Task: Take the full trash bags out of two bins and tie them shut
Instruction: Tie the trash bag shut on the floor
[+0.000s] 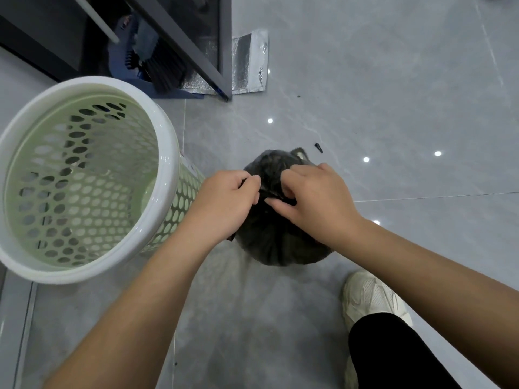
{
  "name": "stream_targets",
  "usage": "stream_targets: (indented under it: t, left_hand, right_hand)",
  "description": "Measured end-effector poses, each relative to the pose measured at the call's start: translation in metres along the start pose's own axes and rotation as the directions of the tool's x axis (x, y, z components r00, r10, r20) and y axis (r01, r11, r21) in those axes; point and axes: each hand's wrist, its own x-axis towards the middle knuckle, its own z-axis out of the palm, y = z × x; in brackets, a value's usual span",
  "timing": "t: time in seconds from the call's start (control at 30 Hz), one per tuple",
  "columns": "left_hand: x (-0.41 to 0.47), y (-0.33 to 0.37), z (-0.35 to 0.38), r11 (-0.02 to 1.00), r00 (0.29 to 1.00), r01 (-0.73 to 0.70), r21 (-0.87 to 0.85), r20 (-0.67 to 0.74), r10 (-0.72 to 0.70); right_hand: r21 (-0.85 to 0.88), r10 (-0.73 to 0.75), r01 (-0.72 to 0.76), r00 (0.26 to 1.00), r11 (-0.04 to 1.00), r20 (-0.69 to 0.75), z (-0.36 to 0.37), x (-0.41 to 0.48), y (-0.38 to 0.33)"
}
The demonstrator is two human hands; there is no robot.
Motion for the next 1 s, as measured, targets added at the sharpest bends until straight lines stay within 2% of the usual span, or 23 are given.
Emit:
stream_targets:
  t: [0.07,0.17,0.3,0.47,0.63,0.77,0.9,1.0]
  left_hand:
    - [0.0002,-0.0003,-0.0005,1.000,1.000,0.004,-0.008,0.011,-0.004]
    - [0.0005,-0.0006,-0.0003,1.000,1.000,-0.002,0.002,0.007,0.002]
    - [0.0017,-0.0021,-0.0002,1.000,1.000,-0.005,0.001,0.001,0.005]
    - [0.0013,-0.0022,0.0036,1.000,1.000,-0.013,0.013,0.000,0.013]
    - [0.0001,-0.0014,0.0032,0.999,1.000,-0.016,0.036,0.001,0.016]
    - [0.0018,-0.0039,0.0016,0.999,1.000,-0.014,0.035,-0.014,0.015]
    - [0.0026,-0.0076,0.0002,0.997,1.000,-0.005,0.075,-0.012,0.006]
    - [0.0027,-0.0068,0.0019,0.996,1.000,-0.003,0.089,-0.012,0.004]
  right_hand:
    - [-0.008,0.028,-0.027,0.999,1.000,0.023,0.0009,-0.0008,-0.0019]
    - [-0.076,-0.022,0.024,1.000,0.997,0.022,0.0044,-0.0032,-0.0032]
    - [-0.169,-0.078,0.067,0.995,0.983,-0.060,0.0064,-0.0027,0.0000]
    - [-0.113,-0.102,0.096,0.994,0.989,-0.048,0.0032,0.0015,0.0027]
    - [-0.001,-0.015,0.015,0.998,1.000,0.062,-0.0010,-0.0007,-0.0021]
    - [-0.034,-0.014,0.019,0.988,0.999,0.151,-0.0016,-0.0005,0.0017]
    - [-0.032,-0.046,0.048,0.998,0.998,0.044,0.0019,-0.0022,0.0061]
    - [-0.019,-0.054,0.055,0.998,0.998,0.035,0.0042,0.0005,0.0050]
